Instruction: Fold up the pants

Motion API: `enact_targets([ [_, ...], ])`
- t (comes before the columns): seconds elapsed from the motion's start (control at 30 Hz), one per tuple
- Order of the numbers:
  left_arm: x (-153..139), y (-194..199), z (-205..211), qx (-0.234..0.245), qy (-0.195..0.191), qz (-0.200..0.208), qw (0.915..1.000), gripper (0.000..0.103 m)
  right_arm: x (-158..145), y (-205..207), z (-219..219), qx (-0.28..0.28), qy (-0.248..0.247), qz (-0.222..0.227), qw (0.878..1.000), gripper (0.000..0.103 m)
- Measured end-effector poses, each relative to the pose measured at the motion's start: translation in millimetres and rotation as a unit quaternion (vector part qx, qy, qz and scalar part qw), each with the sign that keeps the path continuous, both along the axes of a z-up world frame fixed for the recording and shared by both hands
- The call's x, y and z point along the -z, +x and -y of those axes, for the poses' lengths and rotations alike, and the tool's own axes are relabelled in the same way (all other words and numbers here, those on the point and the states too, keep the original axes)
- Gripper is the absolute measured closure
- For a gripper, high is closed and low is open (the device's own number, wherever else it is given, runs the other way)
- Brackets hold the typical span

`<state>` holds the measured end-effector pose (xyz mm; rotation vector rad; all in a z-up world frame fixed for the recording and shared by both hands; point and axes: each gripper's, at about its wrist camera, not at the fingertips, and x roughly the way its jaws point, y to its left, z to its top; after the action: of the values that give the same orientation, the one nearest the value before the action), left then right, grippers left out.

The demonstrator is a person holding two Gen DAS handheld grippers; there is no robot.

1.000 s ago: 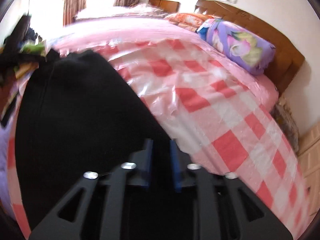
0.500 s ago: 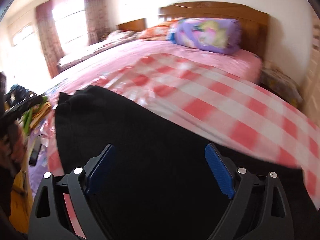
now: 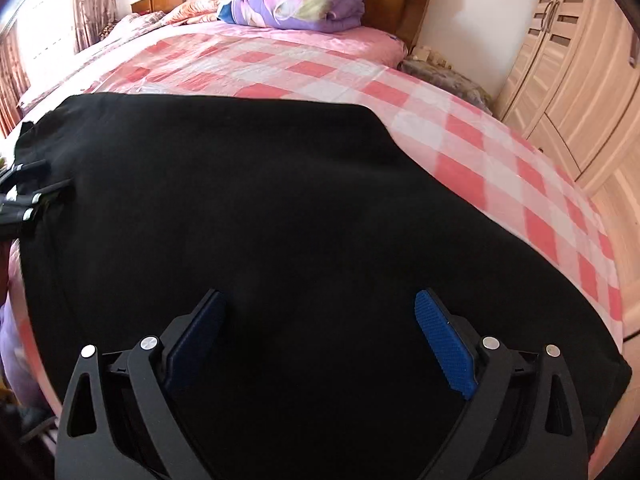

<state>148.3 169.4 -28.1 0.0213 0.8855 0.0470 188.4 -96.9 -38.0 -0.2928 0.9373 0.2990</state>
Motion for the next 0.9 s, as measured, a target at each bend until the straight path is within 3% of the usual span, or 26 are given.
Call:
enact_targets([
  [0.1, 0, 2, -2, -0.012, -0.005, -0.015, 0.9998, 0.001, 5, -14, 24, 0.008, 0.028, -0.010, 1.000, 0.011],
  [0.23, -14, 0, 15, -0.047, 0.015, -0.033, 0.9982, 0.002, 3, -41, 44, 0.011, 0.049, -0.001, 0.999, 0.010],
  [0.4, -40, -17, 94, 0.047, 0.017, 0.012, 0.9986, 0.002, -14, -81, 106, 0.106, 0.053, 0.052, 0.992, 0.010],
  [0.53, -33, -22, 167, 0.147, 0.037, 0.010, 0.9884, 0.002, -21, -116, 180, 0.192, 0.096, 0.075, 0.974, 0.008],
  [0.6, -19, -19, 197, 0.170, 0.063, -0.002, 0.9835, 0.002, -15, -126, 204, 0.175, 0.151, 0.055, 0.971, 0.007],
  [0.67, -3, -12, 212, 0.170, 0.072, -0.015, 0.9828, 0.001, -15, -137, 207, 0.160, 0.166, 0.061, 0.971, 0.007],
  [0.77, -1, -2, 204, 0.157, 0.036, -0.021, 0.9868, 0.001, -18, -147, 202, 0.193, 0.088, 0.083, 0.974, 0.006],
  [0.9, 0, 4, 182, 0.120, -0.004, -0.034, 0.9922, 0.001, -25, -152, 209, 0.193, 0.165, 0.103, 0.962, 0.005],
])
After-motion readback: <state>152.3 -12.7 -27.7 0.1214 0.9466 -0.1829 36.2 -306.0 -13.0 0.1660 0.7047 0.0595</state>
